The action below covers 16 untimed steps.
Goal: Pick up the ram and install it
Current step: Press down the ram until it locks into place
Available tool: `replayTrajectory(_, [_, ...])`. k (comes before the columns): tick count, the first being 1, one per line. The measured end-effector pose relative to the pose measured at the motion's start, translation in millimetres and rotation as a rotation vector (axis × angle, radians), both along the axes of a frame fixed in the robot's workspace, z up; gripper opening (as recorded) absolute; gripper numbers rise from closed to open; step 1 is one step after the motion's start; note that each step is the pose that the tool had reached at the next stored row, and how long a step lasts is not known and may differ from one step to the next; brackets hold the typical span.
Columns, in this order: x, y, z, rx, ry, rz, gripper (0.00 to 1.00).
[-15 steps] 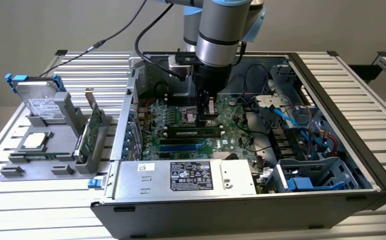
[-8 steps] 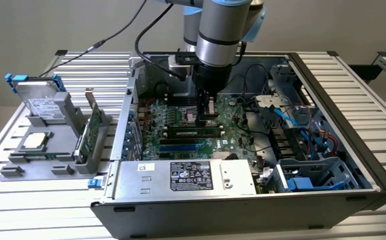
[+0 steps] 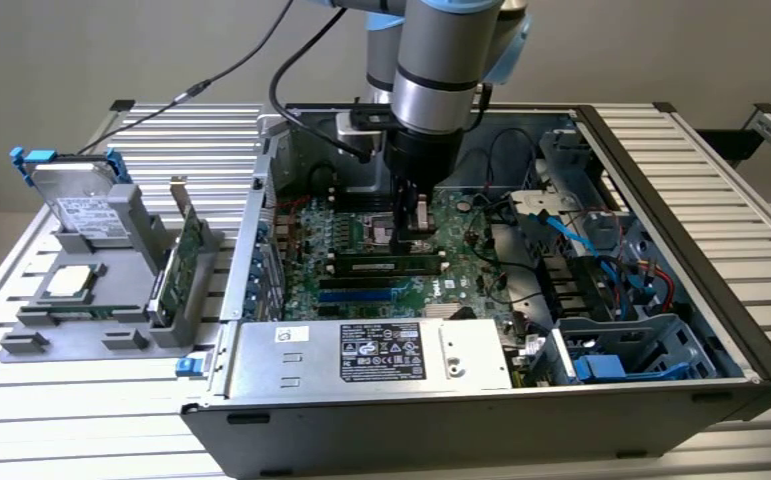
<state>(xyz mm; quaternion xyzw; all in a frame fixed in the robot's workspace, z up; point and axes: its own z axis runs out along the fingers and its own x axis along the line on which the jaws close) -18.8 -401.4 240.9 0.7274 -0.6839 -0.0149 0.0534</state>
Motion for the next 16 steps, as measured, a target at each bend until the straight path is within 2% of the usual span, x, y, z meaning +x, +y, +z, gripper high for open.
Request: replayTrajectory(16, [0.0,0.0,-11.4,-0.0003,0.0000,0.000,0.10])
